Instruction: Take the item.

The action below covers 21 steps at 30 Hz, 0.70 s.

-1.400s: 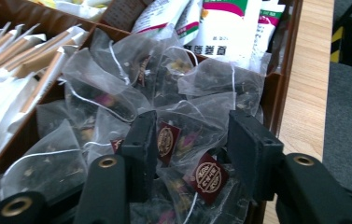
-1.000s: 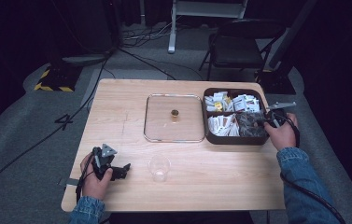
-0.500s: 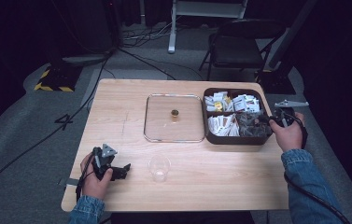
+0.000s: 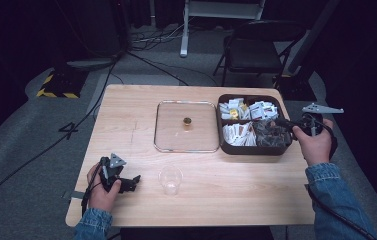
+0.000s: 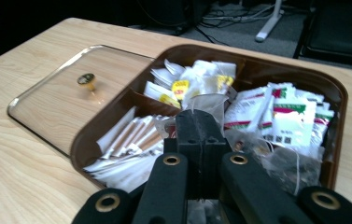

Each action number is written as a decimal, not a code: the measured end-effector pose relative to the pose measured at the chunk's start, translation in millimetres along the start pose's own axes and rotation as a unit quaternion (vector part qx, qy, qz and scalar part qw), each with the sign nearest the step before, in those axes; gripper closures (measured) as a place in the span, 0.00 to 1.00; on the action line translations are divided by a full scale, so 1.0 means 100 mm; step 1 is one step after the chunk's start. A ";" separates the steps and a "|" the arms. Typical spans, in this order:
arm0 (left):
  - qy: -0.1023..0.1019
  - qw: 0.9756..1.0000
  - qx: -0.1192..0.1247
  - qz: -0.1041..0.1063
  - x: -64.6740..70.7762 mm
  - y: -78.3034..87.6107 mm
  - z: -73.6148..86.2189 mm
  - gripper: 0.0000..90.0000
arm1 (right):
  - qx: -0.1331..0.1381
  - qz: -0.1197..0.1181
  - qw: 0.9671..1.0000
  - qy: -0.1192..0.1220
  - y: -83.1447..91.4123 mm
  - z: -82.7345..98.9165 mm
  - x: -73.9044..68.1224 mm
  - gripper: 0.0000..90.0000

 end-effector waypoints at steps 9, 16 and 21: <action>0.001 1.000 -0.001 0.000 0.00 0.00 0.00 0.00 | 0.009 -0.029 0.999 0.026 0.02 -0.17 -0.33 1.00; 0.005 1.000 -0.001 -0.004 0.01 0.00 0.00 0.00 | 0.007 -0.055 0.997 0.048 -0.04 -0.27 -0.57 1.00; 0.007 1.000 -0.002 -0.007 0.01 0.00 -0.01 0.00 | 0.008 -0.090 0.993 0.074 -0.09 -0.37 -0.91 1.00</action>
Point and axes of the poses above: each handheld gripper's, and its own axes: y roughly backward along the jaws, z roughly out of its underside, x roughly to its right, the point moved 8 cm from there along -y, roughly forward along the jaws, and after that the axes turned 4 degrees about -z, right-handed, at the moved point
